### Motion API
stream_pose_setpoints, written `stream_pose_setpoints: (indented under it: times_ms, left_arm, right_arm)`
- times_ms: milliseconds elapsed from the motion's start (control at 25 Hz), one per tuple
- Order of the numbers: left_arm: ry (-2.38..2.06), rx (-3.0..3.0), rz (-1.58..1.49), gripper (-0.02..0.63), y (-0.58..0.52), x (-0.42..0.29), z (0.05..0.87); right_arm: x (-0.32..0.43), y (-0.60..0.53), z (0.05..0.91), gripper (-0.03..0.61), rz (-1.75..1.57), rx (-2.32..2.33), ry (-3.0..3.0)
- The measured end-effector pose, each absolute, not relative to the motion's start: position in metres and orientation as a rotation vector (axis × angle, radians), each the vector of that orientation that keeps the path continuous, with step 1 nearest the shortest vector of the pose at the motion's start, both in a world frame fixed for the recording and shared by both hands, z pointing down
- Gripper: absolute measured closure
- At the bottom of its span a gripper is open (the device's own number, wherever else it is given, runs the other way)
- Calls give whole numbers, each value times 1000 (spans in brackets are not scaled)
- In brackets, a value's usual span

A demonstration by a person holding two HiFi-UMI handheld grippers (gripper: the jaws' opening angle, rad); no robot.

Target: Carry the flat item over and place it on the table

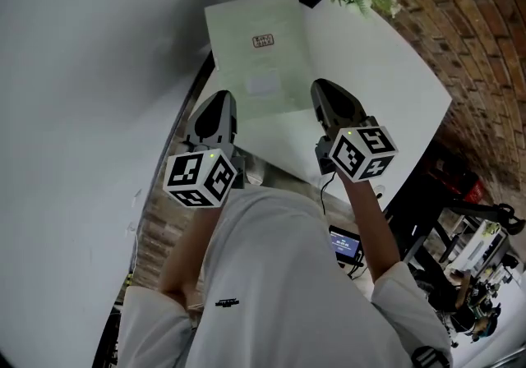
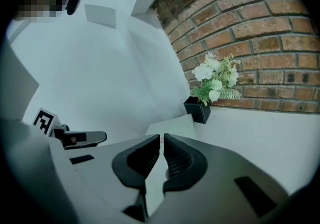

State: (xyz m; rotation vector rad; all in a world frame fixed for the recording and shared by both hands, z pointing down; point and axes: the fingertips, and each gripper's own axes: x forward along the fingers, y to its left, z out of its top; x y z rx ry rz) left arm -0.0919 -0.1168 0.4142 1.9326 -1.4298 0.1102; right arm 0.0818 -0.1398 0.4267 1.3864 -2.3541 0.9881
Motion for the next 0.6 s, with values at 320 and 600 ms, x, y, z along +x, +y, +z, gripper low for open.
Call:
stream_pose_setpoints:
  times_ms: [320,600]
  left_arm:
    - [-1370,2009,95,575,-109,-71,369]
    - [-1314,2050,85,575,-88,-56,335]
  right_arm:
    - [90,-126,390,526,986,1402,-2356]
    - [82,-104,346,526,989,1404,-2427]
